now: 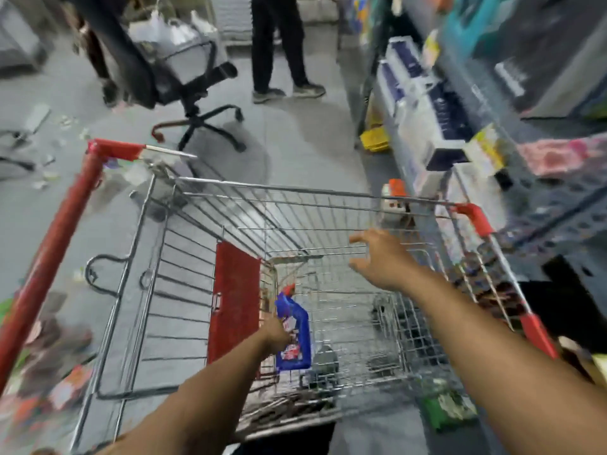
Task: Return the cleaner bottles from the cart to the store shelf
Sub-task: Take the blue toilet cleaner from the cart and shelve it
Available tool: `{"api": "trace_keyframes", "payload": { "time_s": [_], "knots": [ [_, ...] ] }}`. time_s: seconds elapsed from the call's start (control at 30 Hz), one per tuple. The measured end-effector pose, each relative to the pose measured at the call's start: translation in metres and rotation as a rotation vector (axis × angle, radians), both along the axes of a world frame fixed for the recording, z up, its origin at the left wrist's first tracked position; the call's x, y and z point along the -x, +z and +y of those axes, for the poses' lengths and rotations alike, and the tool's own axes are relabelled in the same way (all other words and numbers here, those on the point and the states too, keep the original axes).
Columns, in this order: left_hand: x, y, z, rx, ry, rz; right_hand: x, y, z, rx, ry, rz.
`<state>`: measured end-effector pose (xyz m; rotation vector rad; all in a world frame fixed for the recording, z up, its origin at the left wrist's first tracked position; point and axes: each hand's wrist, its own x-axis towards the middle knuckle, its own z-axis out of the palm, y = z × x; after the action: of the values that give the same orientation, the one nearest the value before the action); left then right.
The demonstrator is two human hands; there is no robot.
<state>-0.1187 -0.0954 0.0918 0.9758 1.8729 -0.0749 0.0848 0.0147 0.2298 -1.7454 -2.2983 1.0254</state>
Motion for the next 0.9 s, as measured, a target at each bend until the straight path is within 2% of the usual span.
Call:
{"api": "trace_keyframes", "payload": {
  "time_s": [0.2,0.33,0.43,0.53,0.63,0.77,0.9],
  "knots": [
    [0.001,-0.067,-0.021,0.257,0.285,-0.191,0.067,-0.152,0.040,0.457,0.084,-0.153],
    [-0.010,-0.089,-0.032,0.356,0.841,-0.317,0.092,-0.219,0.033,0.591,0.128,-0.162],
    [-0.013,-0.112,-0.032,0.399,1.122,-0.304,0.109,-0.251,0.031,0.618,0.110,-0.101],
    [-0.019,-0.121,-0.027,0.317,1.409,-0.351,0.119,-0.270,0.031,0.669,0.132,-0.072],
    [-0.024,-0.123,-0.027,0.285,1.479,-0.440,0.121,-0.284,0.025,0.667,0.131,-0.055],
    [-0.024,-0.128,-0.027,0.267,1.548,-0.464,0.122,-0.291,0.013,0.625,0.012,-0.024],
    [-0.023,-0.121,-0.031,0.236,1.532,-0.514,0.109,-0.280,0.016,0.667,-0.047,0.003]
  ]
}}
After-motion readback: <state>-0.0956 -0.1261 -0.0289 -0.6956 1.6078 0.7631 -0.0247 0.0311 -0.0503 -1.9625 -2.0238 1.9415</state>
